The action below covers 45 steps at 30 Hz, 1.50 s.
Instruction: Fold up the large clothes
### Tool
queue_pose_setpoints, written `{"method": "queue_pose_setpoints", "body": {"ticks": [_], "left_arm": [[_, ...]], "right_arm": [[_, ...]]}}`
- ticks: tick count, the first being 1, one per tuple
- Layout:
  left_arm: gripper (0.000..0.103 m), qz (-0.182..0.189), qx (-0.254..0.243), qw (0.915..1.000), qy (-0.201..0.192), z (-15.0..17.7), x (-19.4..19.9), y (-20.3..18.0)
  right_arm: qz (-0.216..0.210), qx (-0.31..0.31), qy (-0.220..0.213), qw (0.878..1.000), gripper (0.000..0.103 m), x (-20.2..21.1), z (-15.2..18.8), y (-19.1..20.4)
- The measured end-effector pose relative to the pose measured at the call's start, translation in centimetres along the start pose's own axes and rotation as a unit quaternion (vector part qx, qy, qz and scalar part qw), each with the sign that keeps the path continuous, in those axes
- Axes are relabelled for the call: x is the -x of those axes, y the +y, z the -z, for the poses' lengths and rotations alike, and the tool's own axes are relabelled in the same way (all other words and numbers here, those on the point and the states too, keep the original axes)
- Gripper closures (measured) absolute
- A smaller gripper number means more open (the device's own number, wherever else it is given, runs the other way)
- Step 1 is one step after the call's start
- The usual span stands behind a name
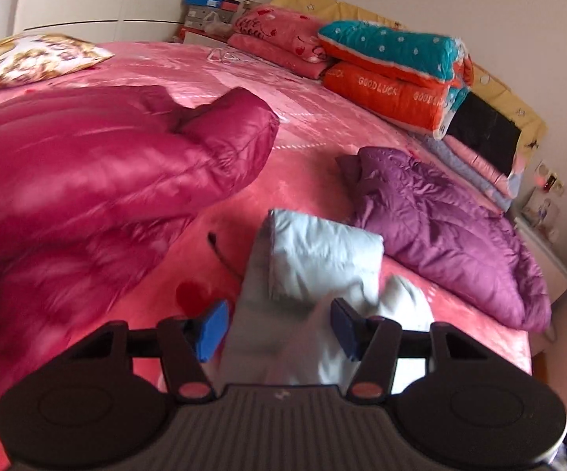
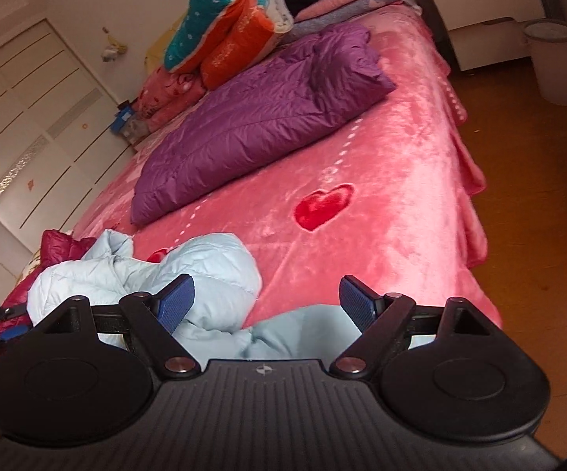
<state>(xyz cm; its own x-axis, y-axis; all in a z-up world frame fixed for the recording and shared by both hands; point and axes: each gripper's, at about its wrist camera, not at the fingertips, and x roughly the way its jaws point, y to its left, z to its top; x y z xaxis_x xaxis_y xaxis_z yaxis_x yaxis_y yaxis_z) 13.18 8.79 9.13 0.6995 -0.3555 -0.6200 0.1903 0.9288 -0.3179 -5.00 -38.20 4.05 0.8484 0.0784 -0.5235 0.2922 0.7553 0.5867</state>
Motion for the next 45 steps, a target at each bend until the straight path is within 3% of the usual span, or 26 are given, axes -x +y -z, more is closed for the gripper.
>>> {"method": "queue_pose_setpoints", "body": {"ticks": [6,10,19,22,24,25,27,32,36,40,45], "left_arm": [[0.048,0.015,-0.032,0.9988,0.033,-1.9,-6.1,-1.1],[0.048,0.023,-0.032,0.9971,0.066,-2.0,-9.4,-1.5],[0.046,0.029,-0.049,0.9934,0.100,-1.3,-13.6,-2.9],[0.066,0.027,-0.069,0.9925,0.097,-1.2,-14.0,-3.8],[0.086,0.028,-0.073,0.9928,0.091,-1.2,-14.0,-4.3],[0.090,0.024,-0.078,0.9930,0.086,-1.2,-14.0,-4.5],[0.099,0.014,-0.092,0.9932,0.069,-1.2,-13.4,-5.1],[0.101,0.011,-0.094,0.9956,0.000,-2.3,-9.6,-5.5],[0.101,0.019,-0.083,0.9944,-0.064,-4.6,-4.2,-4.4],[0.101,0.009,-0.063,0.9896,-0.129,-6.7,1.9,-2.2],[0.101,-0.045,-0.033,0.9775,-0.203,-8.0,8.6,1.7]], "right_arm": [[-0.027,0.098,0.064,0.993,0.000,-4.7,0.8,2.3],[-0.028,0.141,0.082,0.986,0.000,-5.8,1.0,3.0],[-0.041,0.168,0.107,0.979,0.000,-5.9,1.9,3.4],[-0.043,0.175,0.110,0.977,0.000,-6.4,2.1,3.5],[-0.042,0.177,0.111,0.977,0.000,-6.4,2.1,3.5],[-0.041,0.178,0.111,0.977,0.000,-6.5,2.1,3.5],[-0.038,0.184,0.110,0.976,0.000,-6.6,2.2,3.6],[-0.017,0.222,0.106,0.969,0.000,-6.8,3.0,4.6],[-0.020,0.217,0.110,0.970,0.000,-6.9,2.5,4.4],[-0.022,0.212,0.111,0.971,0.000,-6.8,2.4,4.3],[-0.014,0.213,0.107,0.971,0.000,-6.5,2.2,4.4]]}}
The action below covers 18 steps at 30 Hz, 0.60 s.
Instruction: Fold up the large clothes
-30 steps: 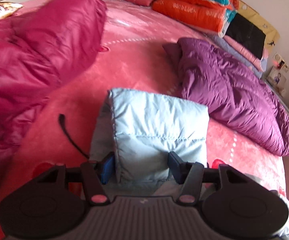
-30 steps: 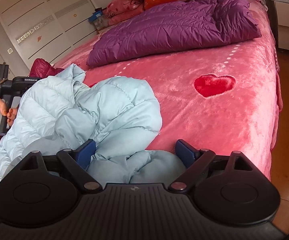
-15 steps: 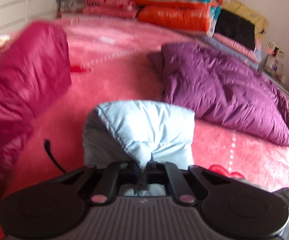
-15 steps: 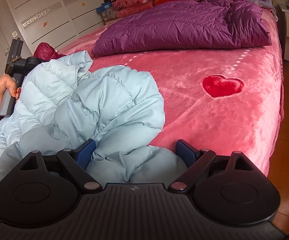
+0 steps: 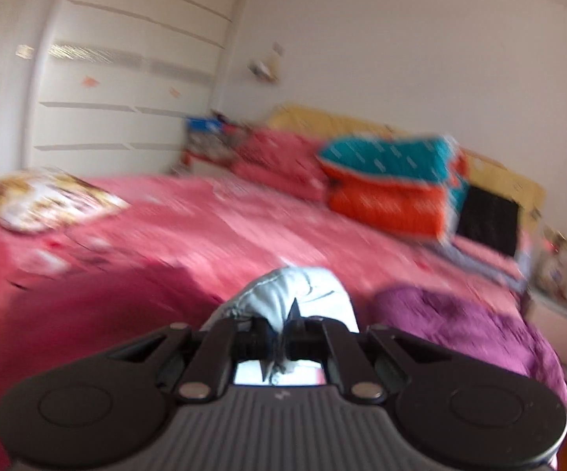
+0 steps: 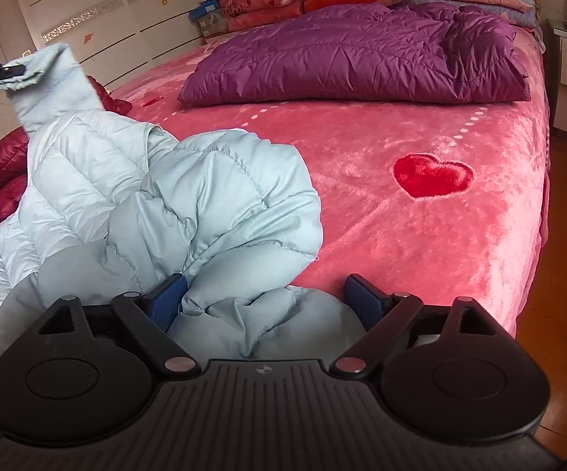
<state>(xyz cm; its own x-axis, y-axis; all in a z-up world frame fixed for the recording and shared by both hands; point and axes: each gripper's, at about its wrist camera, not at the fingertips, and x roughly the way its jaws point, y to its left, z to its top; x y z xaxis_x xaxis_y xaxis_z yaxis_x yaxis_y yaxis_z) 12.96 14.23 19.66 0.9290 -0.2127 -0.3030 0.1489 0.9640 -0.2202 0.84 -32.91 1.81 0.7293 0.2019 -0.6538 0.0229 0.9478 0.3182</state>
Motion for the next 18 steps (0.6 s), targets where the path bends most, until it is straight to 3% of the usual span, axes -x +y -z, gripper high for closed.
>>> {"method": "queue_pose_setpoints", "body": {"ticks": [5,11,16,18], "left_arm": [[0.101,-0.102,0.024,0.9940,-0.029,-1.4,2.8,5.3],[0.101,-0.212,0.063,0.9743,-0.043,-1.6,5.2,11.6],[0.100,-0.279,0.089,0.9560,0.013,-0.1,4.2,16.7],[0.098,-0.287,0.106,0.9515,0.034,0.8,4.3,18.1]], "right_arm": [[0.007,-0.020,-0.010,1.000,0.000,0.6,-0.1,-0.5],[0.034,-0.035,-0.029,0.998,0.000,1.8,-0.1,-1.2],[0.069,-0.047,-0.032,0.996,0.000,2.4,0.0,-2.3],[0.073,-0.054,-0.032,0.995,0.000,2.6,0.0,-2.7]]}}
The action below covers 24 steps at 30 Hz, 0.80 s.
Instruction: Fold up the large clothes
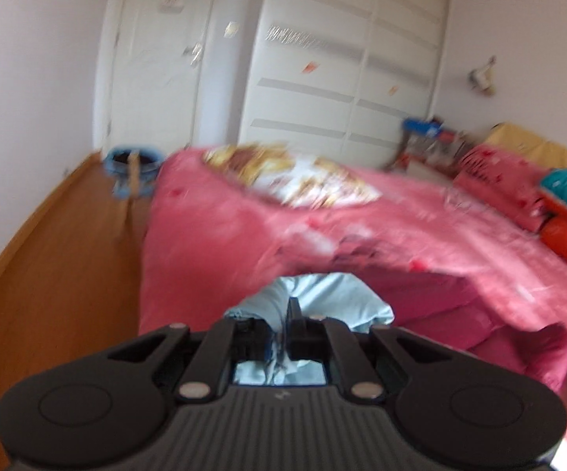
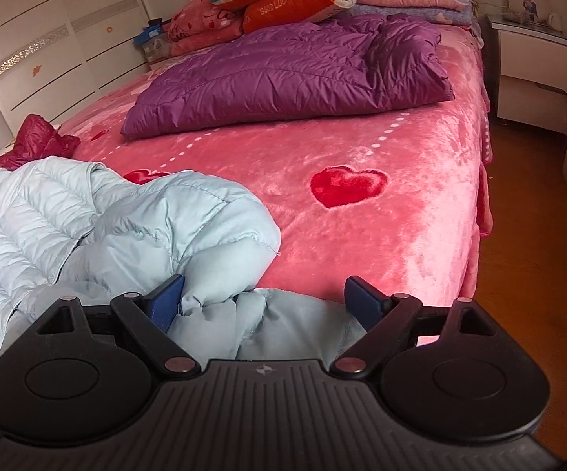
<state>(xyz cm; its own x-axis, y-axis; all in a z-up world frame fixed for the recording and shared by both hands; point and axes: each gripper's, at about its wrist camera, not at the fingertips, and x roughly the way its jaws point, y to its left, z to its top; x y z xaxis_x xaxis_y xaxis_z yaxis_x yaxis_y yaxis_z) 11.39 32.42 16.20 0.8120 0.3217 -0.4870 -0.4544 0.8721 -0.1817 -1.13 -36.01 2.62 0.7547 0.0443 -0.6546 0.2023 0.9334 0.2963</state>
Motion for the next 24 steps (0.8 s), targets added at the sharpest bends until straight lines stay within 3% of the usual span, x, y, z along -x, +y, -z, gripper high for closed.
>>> {"method": "queue_pose_setpoints", "body": {"ticks": [4,7,9,10,12,17,21,22,24], "left_arm": [[0.092,0.012,-0.001,0.9999,0.011,1.0,0.9,1.4],[0.074,0.023,-0.028,0.9993,-0.006,1.2,3.3,1.5],[0.056,0.029,-0.060,0.9975,-0.023,1.3,5.6,0.8],[0.051,0.033,-0.081,0.9956,-0.034,1.6,6.9,0.4],[0.032,0.033,-0.123,0.9899,-0.061,2.0,9.2,-0.7],[0.021,0.029,-0.213,0.9683,-0.127,3.8,13.9,-3.3],[0.011,-0.005,-0.278,0.9500,-0.143,5.0,14.3,-4.4],[0.011,-0.018,-0.286,0.9475,-0.141,5.1,14.1,-4.3],[0.011,-0.036,-0.273,0.9527,-0.128,4.9,14.0,-3.5]], "right_arm": [[-0.007,-0.014,-0.002,1.000,0.000,0.6,0.1,-1.0],[-0.015,-0.024,-0.001,1.000,0.000,0.8,0.1,-1.5],[-0.027,-0.037,-0.004,0.999,0.000,1.0,0.0,-2.0],[-0.031,-0.044,-0.005,0.999,0.000,1.1,-0.1,-2.3],[-0.035,-0.051,-0.009,0.998,0.000,1.2,-0.2,-2.6],[-0.041,-0.062,-0.019,0.997,0.000,1.6,-0.3,-3.1],[-0.040,-0.074,-0.023,0.996,0.000,1.6,-0.5,-3.6],[-0.038,-0.075,-0.024,0.996,0.000,1.7,-0.5,-3.7],[-0.034,-0.076,-0.024,0.996,0.000,1.7,-0.4,-3.6]]}}
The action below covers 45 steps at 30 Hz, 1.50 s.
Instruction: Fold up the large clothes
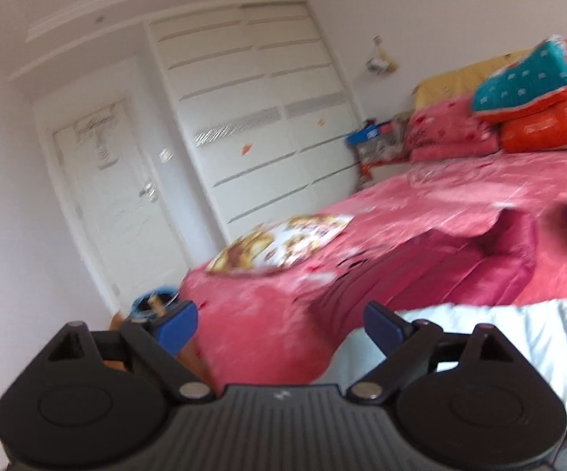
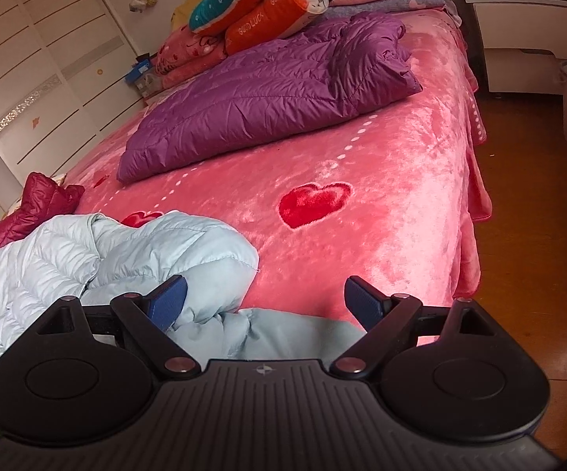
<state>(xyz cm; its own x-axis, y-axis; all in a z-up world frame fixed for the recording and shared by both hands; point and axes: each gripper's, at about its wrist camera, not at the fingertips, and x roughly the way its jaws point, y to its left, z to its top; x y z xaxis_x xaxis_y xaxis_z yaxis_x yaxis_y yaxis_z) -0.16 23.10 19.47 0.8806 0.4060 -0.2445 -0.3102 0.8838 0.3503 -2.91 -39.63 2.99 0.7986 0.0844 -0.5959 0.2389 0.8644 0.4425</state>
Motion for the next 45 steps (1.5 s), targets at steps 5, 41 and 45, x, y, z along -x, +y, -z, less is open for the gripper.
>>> {"method": "queue_pose_setpoints", "body": {"ticks": [5,41,45], "left_arm": [[0.011,-0.041,0.024,0.9989,-0.004,0.4,1.8,2.3],[0.028,0.512,-0.152,0.8329,0.145,4.5,-7.6,-32.2],[0.031,0.469,-0.138,0.8652,0.112,5.1,-6.4,-32.6]], "right_arm": [[0.014,0.008,0.004,1.000,0.000,0.1,0.1,-0.1],[-0.034,0.043,0.097,0.994,0.000,-1.1,2.2,0.4],[0.027,0.092,0.081,0.992,0.018,-1.1,2.7,2.8]]}}
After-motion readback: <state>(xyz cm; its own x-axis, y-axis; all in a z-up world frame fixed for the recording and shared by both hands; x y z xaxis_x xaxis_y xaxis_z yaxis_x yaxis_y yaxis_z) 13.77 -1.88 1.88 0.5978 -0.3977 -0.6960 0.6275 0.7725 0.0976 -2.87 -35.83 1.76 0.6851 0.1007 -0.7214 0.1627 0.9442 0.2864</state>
